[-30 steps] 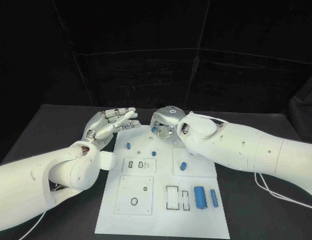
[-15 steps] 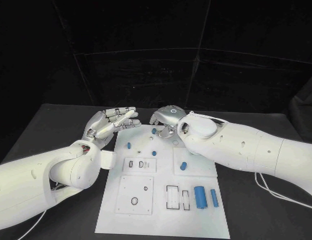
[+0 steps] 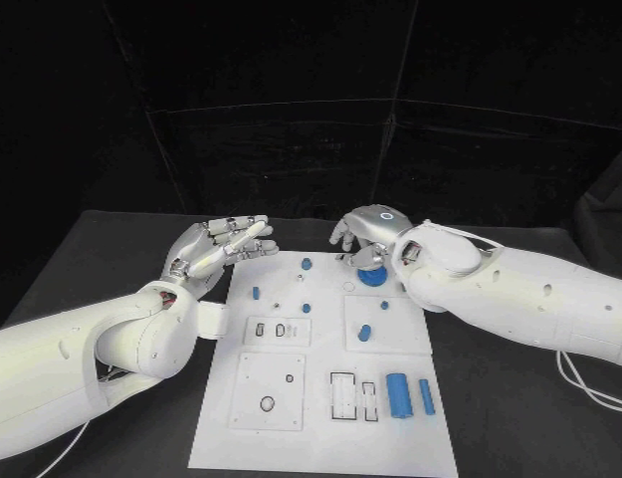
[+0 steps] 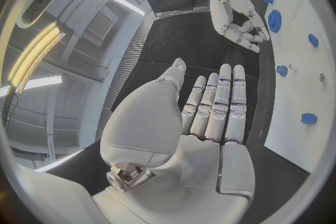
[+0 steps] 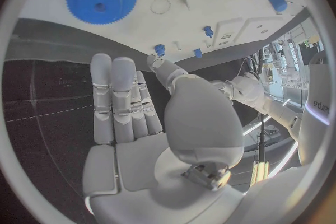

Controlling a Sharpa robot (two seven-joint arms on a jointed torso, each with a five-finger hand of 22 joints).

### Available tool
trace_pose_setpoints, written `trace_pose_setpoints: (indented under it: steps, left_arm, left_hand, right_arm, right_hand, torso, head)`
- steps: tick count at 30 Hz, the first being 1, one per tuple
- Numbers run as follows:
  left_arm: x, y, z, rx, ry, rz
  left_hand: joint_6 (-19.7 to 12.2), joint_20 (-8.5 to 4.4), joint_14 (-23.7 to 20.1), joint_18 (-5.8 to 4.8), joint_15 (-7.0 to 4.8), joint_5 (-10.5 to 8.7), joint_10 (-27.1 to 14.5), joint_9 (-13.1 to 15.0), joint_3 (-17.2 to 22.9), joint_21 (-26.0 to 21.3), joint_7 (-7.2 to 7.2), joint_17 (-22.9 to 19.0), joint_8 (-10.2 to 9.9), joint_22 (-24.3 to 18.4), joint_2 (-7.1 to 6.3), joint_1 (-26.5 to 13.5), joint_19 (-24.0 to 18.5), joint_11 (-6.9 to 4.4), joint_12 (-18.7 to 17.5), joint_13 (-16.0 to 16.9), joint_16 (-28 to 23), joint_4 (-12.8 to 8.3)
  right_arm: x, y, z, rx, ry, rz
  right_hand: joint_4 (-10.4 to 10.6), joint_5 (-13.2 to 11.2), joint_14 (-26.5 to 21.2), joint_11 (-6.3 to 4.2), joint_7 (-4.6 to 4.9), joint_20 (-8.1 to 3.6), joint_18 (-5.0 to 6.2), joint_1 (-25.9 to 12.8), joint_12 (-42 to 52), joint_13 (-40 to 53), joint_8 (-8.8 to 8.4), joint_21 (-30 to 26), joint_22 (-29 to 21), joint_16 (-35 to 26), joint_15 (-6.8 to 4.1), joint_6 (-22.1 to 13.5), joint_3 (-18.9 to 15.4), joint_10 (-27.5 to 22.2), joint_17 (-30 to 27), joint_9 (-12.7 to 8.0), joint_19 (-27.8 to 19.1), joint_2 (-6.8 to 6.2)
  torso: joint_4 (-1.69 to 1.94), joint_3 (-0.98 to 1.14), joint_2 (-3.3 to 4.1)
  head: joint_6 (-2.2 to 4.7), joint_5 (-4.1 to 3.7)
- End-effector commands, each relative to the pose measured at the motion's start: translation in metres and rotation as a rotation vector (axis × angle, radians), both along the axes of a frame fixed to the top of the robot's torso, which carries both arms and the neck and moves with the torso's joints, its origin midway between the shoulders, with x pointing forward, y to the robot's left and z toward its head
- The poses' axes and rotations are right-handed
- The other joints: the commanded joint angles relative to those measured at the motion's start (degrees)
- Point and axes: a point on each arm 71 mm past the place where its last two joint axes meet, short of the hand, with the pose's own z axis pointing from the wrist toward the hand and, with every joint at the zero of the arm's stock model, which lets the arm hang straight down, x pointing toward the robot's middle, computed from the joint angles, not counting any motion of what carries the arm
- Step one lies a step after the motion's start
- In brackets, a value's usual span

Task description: Assemble the parts on the task board

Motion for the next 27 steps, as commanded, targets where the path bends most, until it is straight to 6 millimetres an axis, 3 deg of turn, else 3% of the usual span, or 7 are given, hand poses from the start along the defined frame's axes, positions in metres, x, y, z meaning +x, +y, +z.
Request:
trace_pose_setpoints:
  steps: [1, 3, 6, 9, 10, 14, 27]
  left_arm:
    - [0.0, 0.0, 0.002, -0.005, -0.009, -0.016]
    - [0.0, 0.0, 0.002, -0.004, -0.008, -0.015]
    - [0.0, 0.0, 0.002, -0.004, -0.008, -0.015]
    - [0.001, 0.0, 0.001, -0.004, -0.007, -0.016]
    - [0.001, 0.0, 0.001, -0.004, -0.007, -0.016]
    - [0.001, 0.0, 0.001, -0.005, -0.006, -0.018]
    - [0.002, 0.0, 0.001, -0.005, -0.005, -0.019]
  left_hand:
    - [0.3, 0.05, 0.3, 0.7, 0.07, 0.02, 0.1, -0.1, 0.0, -0.4, 1.34, -0.1, -0.4, -0.1, 0.57, 0.0, 0.5, 0.24, -0.3, -0.1, -0.3, -0.3]
    - [0.3, 0.05, 0.3, 0.7, 0.07, 0.02, 0.1, -0.1, 0.0, -0.4, 1.34, -0.1, -0.4, -0.1, 0.57, 0.0, 0.5, 0.24, -0.3, -0.1, -0.3, -0.3]
    - [0.3, 0.05, 0.3, 0.7, 0.07, 0.02, 0.1, -0.1, 0.0, -0.4, 1.34, -0.1, -0.4, -0.1, 0.57, 0.0, 0.5, 0.24, -0.3, -0.1, -0.3, -0.3]
    - [0.3, 0.05, 0.3, 0.7, 0.07, 0.02, 0.1, -0.1, 0.0, -0.4, 1.34, -0.1, -0.4, -0.1, 0.57, 0.0, 0.5, 0.24, -0.3, -0.1, -0.3, -0.3]
    - [0.3, 0.05, 0.3, 0.7, 0.07, 0.02, 0.1, -0.1, 0.0, -0.4, 1.34, -0.1, -0.4, -0.1, 0.57, 0.0, 0.5, 0.24, -0.3, -0.1, -0.3, -0.3]
    - [0.4, 0.06, 0.3, 0.7, 0.08, 0.02, 0.1, -0.1, 0.0, -0.5, 1.3, -0.1, -0.5, -0.1, 0.61, 0.0, 0.5, 0.23, -0.3, -0.1, -0.3, -0.3]
    - [0.4, 0.06, 0.3, 0.7, 0.08, 0.02, 0.1, -0.1, 0.0, -0.5, 1.3, -0.1, -0.5, -0.1, 0.61, 0.0, 0.5, 0.23, -0.3, -0.1, -0.3, -0.3]
  right_arm:
    - [0.0, -0.026, 0.003, 0.149, 0.113, -0.103]
    - [-0.001, -0.041, 0.002, 0.169, 0.16, -0.142]
    - [-0.002, -0.057, 0.0, 0.175, 0.208, -0.182]
    - [-0.003, -0.068, -0.003, 0.157, 0.259, -0.213]
    - [-0.003, -0.07, -0.004, 0.149, 0.276, -0.221]
    - [-0.002, -0.073, -0.009, 0.111, 0.318, -0.234]
    - [0.001, -0.062, -0.013, 0.019, 0.315, -0.212]
  right_hand:
    - [1.2, 1.0, 0.8, -1.61, -1.21, -1.07, -0.47, -1.7, 3.4, 2.2, 0.23, 1.9, 2.9, 3.2, -1.25, 0.9, -0.9, 5.7, 3.6, 0.0, 1.6, -1.18]
    - [2.2, 2.4, 1.6, -2.23, -1.85, -1.68, -1.05, -2.8, 6.3, 4.5, 0.12, 3.8, 6.1, 7.2, -1.8, 0.9, -2.4, 8.6, 8.8, -0.2, 3.1, -2.18]
    - [3.8, 4.6, 2.7, -2.73, -2.34, -2.36, -1.96, -2.9, 14.3, 12.5, -0.22, 7.4, 11.6, 15.2, -2.16, 0.1, -6.1, 8.8, 19.0, -0.4, 5.6, -3.04]
    - [5.9, 5.4, 3.0, -2.39, -1.94, -2.15, -2.84, -2.7, 28.5, 27.9, -0.74, 10.5, 16.8, 21.0, -1.92, -1.5, -10.1, 7.9, 27.0, -0.5, 7.4, -2.55]
    - [7.1, 5.8, 2.8, -1.95, -1.85, -1.56, -3.25, -1.4, 32.9, 33.1, -0.74, 11.4, 18.0, 22.5, -2.04, -2.2, -12.6, 6.2, 28.7, -0.4, 7.5, -1.54]
    - [10.6, 5.3, 2.4, -1.37, -0.97, -1.18, -3.19, 1.6, 39.9, 41.9, -0.62, 13.0, 20.2, 24.8, -1.13, -4.1, -18.7, 3.5, 31.8, -0.3, 7.5, -1.51]
    - [12.9, 4.4, 2.5, -1.07, -0.57, -0.91, -3.29, 5.5, 42.5, 45.6, -0.69, 13.8, 21.3, 25.8, -0.75, -5.9, -20.6, 3.3, 33.4, -0.5, 7.4, -1.71]
  torso:
    - [-0.37, 0.14, -0.13]
    - [-0.49, 0.19, -0.19]
    - [-0.46, 0.22, -0.22]
    - [-0.38, 0.23, -0.19]
    - [-0.37, 0.19, -0.19]
    - [-0.38, 0.2, -0.12]
    - [-0.28, 0.08, -0.07]
  head:
    - [0.04, -0.03]
    - [0.07, 0.0]
    - [0.12, -0.12]
    - [0.15, -0.33]
    - [0.2, -0.35]
    - [0.24, -0.4]
    - [-0.07, -0.59]
